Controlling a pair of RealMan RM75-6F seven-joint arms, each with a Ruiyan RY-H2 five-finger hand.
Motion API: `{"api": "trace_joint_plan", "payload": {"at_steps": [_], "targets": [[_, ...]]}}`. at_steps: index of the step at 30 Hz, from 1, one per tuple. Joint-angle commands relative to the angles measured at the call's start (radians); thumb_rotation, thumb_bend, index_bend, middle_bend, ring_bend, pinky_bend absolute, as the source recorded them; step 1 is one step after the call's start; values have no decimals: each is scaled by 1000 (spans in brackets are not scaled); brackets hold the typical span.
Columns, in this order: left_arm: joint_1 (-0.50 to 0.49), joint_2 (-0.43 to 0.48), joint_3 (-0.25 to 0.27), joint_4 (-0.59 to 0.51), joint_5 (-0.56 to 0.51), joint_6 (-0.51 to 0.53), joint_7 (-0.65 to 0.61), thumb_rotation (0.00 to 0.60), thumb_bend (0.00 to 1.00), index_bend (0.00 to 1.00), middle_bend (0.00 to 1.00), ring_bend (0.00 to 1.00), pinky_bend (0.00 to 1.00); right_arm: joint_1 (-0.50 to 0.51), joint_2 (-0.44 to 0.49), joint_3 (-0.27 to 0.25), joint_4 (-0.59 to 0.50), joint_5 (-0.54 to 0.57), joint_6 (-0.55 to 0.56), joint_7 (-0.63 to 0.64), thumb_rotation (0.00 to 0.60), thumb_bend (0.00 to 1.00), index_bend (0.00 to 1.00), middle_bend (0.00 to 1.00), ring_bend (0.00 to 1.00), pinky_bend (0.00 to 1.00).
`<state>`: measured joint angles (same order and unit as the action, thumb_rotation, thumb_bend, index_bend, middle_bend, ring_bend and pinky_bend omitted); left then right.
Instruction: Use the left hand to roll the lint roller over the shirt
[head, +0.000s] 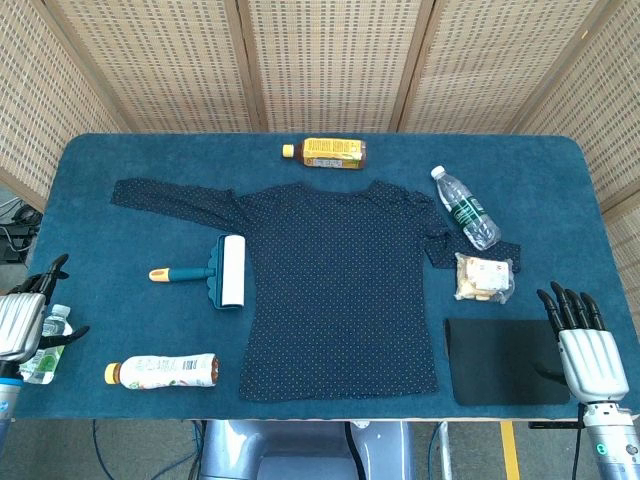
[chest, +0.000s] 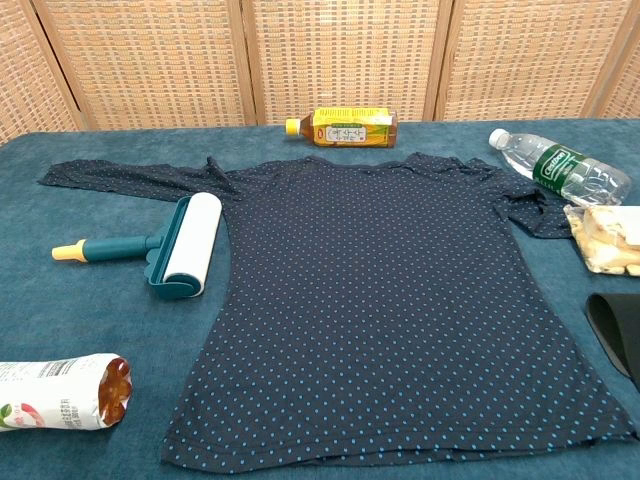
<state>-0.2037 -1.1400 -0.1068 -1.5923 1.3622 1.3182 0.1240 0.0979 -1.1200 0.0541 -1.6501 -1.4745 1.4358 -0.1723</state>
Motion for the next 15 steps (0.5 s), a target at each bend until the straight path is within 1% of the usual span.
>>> {"api": "trace_joint_plan", "payload": {"at_steps": [1, 3, 5, 6, 7, 8, 9, 11, 13, 15], "targets": [[-72, -4, -40, 10, -52, -97, 27, 600, 122, 9, 561, 514, 645, 2, -6, 0, 8, 0, -3, 1, 600, 63, 0, 0, 0, 0], [-111, 4, -59, 5, -91, -173, -6, 600, 126, 44, 628, 565, 680, 3, -10, 0, 13, 3, -6, 2, 600, 64, 0, 0, 0, 0], [-153, 18, -75, -1, -145, -267, -39, 600, 149, 114, 684, 608, 704, 4, -13, 0, 16, 6, -10, 1, 600, 64, 0, 0, 0, 0], [-177, 21, -87, 2, -176, -315, -48, 600, 156, 146, 697, 617, 709, 5, -14, 0, 18, 7, -13, 0, 600, 64, 0, 0, 0, 0], [-211, 17, -100, 21, -216, -372, -42, 600, 161, 202, 711, 628, 715, 6, -16, 0, 21, 10, -16, -1, 600, 64, 0, 0, 0, 0], [-232, 15, -105, 33, -245, -405, -32, 600, 160, 254, 717, 633, 718, 7, -17, 0, 22, 11, -18, -1, 600, 64, 0, 0, 0, 0], [-255, 9, -108, 47, -277, -438, -13, 600, 160, 283, 719, 634, 718, 7, -18, 0, 24, 13, -20, -2, 600, 64, 0, 0, 0, 0], [-293, -10, -107, 72, -328, -487, 18, 600, 161, 355, 721, 635, 718, 9, -21, 1, 29, 18, -23, -2, 600, 65, 0, 0, 0, 0], [-320, -27, -105, 93, -369, -518, 42, 600, 164, 389, 723, 636, 718, 10, -23, 1, 32, 21, -27, -3, 600, 64, 0, 0, 0, 0], [-342, -46, -101, 113, -403, -537, 65, 600, 173, 396, 723, 636, 718, 11, -24, 1, 36, 23, -30, -2, 600, 64, 0, 0, 0, 0]]}}
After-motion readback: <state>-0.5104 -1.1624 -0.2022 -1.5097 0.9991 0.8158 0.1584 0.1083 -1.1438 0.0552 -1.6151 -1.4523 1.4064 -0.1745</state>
